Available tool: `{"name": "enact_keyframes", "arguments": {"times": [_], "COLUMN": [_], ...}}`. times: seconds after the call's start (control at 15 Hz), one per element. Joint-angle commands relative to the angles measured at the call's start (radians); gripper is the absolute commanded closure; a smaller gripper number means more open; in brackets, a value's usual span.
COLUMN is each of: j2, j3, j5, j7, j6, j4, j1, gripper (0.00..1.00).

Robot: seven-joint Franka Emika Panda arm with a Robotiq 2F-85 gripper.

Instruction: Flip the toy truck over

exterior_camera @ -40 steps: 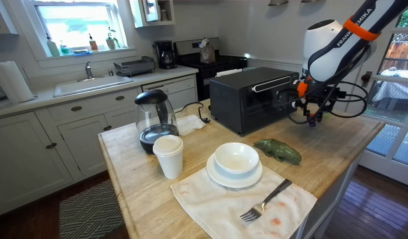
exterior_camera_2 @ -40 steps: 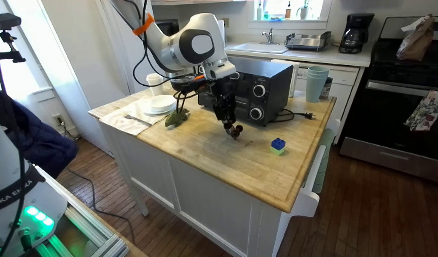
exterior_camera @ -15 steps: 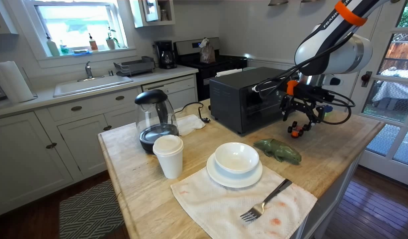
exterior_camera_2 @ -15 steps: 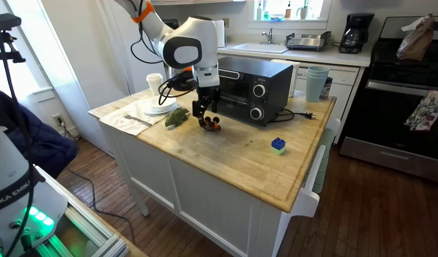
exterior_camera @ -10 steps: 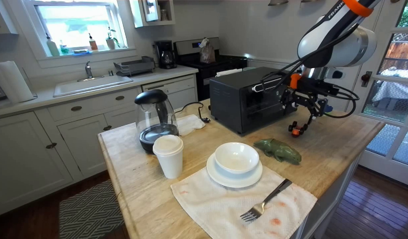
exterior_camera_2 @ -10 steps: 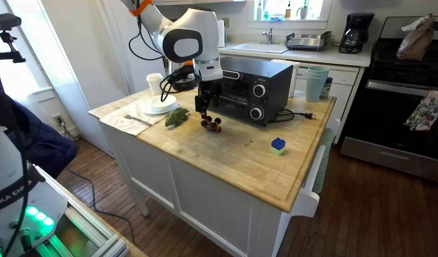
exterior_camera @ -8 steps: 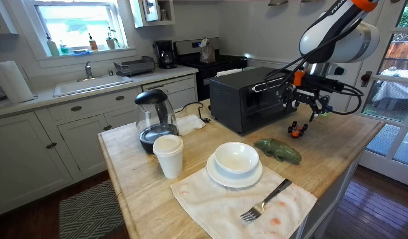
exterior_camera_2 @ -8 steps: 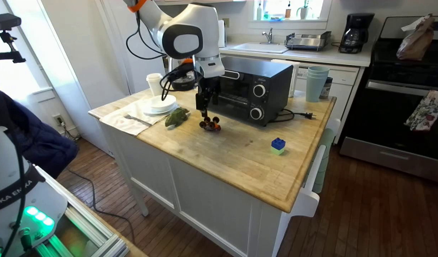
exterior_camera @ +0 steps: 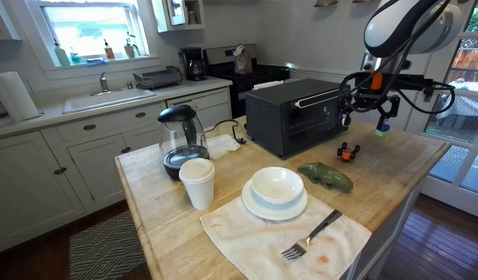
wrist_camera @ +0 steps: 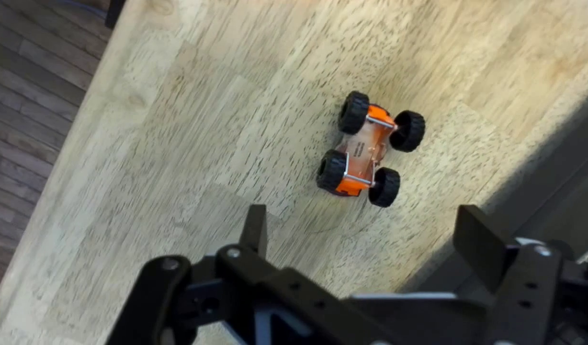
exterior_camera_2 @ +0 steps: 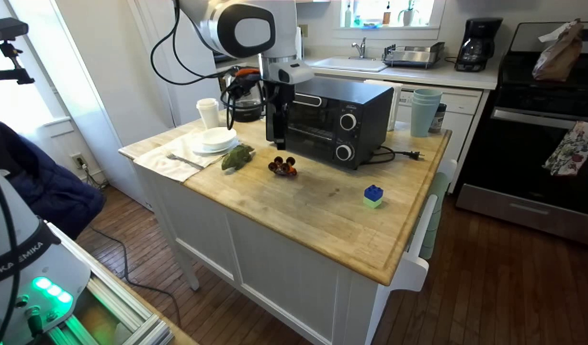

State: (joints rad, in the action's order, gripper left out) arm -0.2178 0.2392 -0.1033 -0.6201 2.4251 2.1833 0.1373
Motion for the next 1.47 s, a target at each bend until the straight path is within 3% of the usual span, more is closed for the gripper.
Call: {"name": "enact_keyframes", "arguments": {"times": [0.0,0.2,0.47,1.4], "j2": [0.048,0.066,0.075,0.079], "j3": [-0.002,-0.011,-0.007,-0.007], "j5": [0.056,0.037,0.034,0.032], "j7": [0.140,0.252,0.305,0.313], "j6": [-0.037,-0.045,-0.044,-0.030], "j4": [0.018,0.021,0.016,-0.001], "j1": [0.011,0.018,0.023,0.039], "gripper": [0.00,0.00,0.00,0.00]}}
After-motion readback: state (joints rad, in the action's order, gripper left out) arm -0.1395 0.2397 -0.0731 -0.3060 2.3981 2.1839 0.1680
